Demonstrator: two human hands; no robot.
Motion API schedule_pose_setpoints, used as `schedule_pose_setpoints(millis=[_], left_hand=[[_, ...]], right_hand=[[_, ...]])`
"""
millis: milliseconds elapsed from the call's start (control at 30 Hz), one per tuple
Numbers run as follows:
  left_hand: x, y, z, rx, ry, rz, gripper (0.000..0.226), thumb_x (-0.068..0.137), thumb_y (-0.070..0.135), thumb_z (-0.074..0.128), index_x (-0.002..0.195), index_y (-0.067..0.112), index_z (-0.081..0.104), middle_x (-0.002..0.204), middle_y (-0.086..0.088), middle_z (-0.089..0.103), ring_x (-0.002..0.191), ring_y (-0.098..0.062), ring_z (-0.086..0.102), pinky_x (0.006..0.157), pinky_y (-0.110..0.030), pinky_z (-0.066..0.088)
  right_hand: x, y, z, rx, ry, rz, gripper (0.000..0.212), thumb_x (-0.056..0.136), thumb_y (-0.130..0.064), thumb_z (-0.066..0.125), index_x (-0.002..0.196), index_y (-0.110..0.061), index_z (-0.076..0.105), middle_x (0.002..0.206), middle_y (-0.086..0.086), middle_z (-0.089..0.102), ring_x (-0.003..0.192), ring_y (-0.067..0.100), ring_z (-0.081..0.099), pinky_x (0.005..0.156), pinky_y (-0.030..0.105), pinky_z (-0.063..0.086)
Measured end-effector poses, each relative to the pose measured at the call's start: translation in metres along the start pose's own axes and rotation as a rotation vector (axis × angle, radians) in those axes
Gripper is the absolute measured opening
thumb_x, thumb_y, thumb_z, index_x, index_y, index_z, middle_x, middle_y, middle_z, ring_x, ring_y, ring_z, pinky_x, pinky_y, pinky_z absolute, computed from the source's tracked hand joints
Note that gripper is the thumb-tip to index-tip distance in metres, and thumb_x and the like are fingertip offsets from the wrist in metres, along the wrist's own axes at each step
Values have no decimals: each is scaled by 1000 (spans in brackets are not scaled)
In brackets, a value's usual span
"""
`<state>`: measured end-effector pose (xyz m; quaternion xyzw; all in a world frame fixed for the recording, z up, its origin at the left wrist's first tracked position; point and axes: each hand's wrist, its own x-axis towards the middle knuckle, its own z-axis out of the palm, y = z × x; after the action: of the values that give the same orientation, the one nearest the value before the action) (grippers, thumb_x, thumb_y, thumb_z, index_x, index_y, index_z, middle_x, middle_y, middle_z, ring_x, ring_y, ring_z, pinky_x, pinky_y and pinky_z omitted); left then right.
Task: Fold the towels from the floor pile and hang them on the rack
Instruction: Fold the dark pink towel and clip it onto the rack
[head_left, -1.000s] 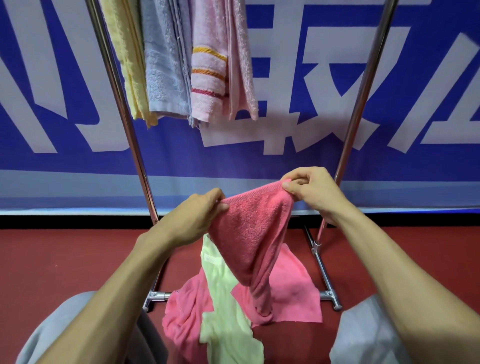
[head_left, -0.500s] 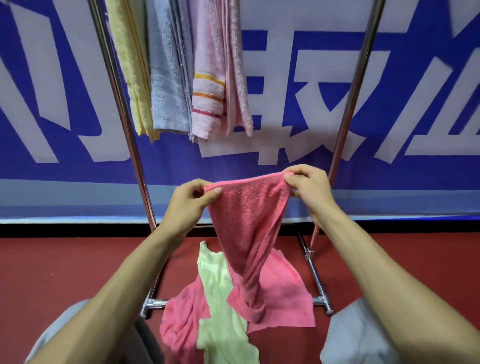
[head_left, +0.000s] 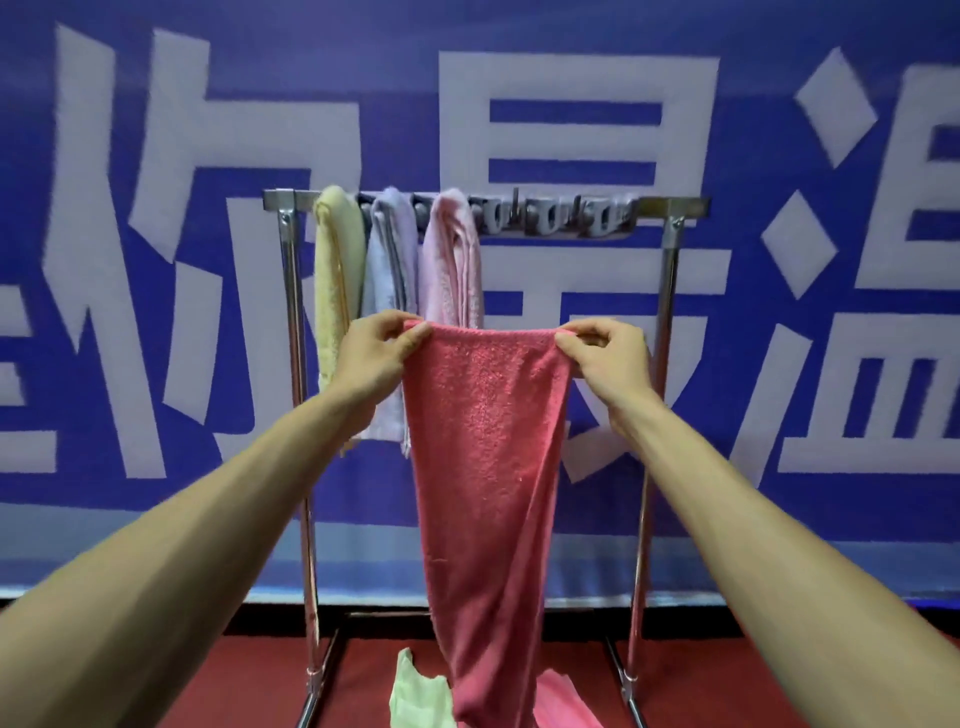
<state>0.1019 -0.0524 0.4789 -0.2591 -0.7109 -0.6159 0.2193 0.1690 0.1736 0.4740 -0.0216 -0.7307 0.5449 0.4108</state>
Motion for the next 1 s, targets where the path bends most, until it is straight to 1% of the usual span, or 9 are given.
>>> schedule_pose_setpoints(millis=[167,333,400,500,633,700,733,867,1000], left_hand=[[20,60,-12,-29,18,87,10,93,18,59,93,15,69,78,3,64,70,-7,56,66,-22,47],[31,106,-28,-66,-18,216,12,94,11,56,89,12,67,76,0,61,69,-10,57,65,-25,52],[32,109,-33,19,-85,214,12,94,11,56,93,7,67,77,-2,59,72,-15,56,66,-30,52],[34,116,-36,55,-141,165,16,95,12,55,82,9,65,72,-4,55,69,-17,54,63,-31,51],[36,131,-38,60,68,212,16,92,19,61,76,19,64,71,2,61,60,-2,53,57,-15,47],[31,127,-32,205,83,269,11,90,20,64,80,16,68,78,2,66,71,-7,57,71,-25,48],[28,125,-28,169,130,285,9,90,18,62,84,15,68,80,3,67,75,-9,58,76,-30,49],[24,128,-22,55,265,300,11,92,19,60,83,23,65,79,12,65,80,-11,62,78,-31,51],[20,136,-21,54,318,370,11,93,16,57,86,21,64,80,10,63,79,-10,59,77,-26,48]], right_hand=[[21,-59,-8,-36,30,-146,10,84,-16,68,80,-25,69,83,-3,72,85,18,69,82,45,57],[40,-109,-26,-151,-37,-255,7,87,-13,66,84,-20,67,84,-2,69,85,18,67,79,38,58],[43,-119,-29,-111,20,-265,14,86,-12,65,77,-23,65,80,-3,67,81,17,65,75,35,58],[37,-130,-29,-40,25,-270,14,87,-12,64,79,-23,66,81,-5,66,81,13,63,77,36,58],[32,-139,-27,-101,-10,-367,14,87,-14,64,79,-25,64,80,-6,66,81,16,66,77,38,58],[30,-137,-26,-114,-21,-301,11,88,-12,63,82,-21,65,83,-2,67,85,19,67,81,42,58],[27,-136,-24,-101,-9,-297,9,89,-12,62,85,-19,65,84,-2,66,87,18,66,82,40,58],[20,-142,-21,-53,48,-370,8,94,-10,55,94,-16,60,84,-9,59,88,13,59,78,27,52],[22,-148,-24,-59,98,-391,9,93,-12,56,90,-19,62,86,-7,63,89,15,62,82,36,55]])
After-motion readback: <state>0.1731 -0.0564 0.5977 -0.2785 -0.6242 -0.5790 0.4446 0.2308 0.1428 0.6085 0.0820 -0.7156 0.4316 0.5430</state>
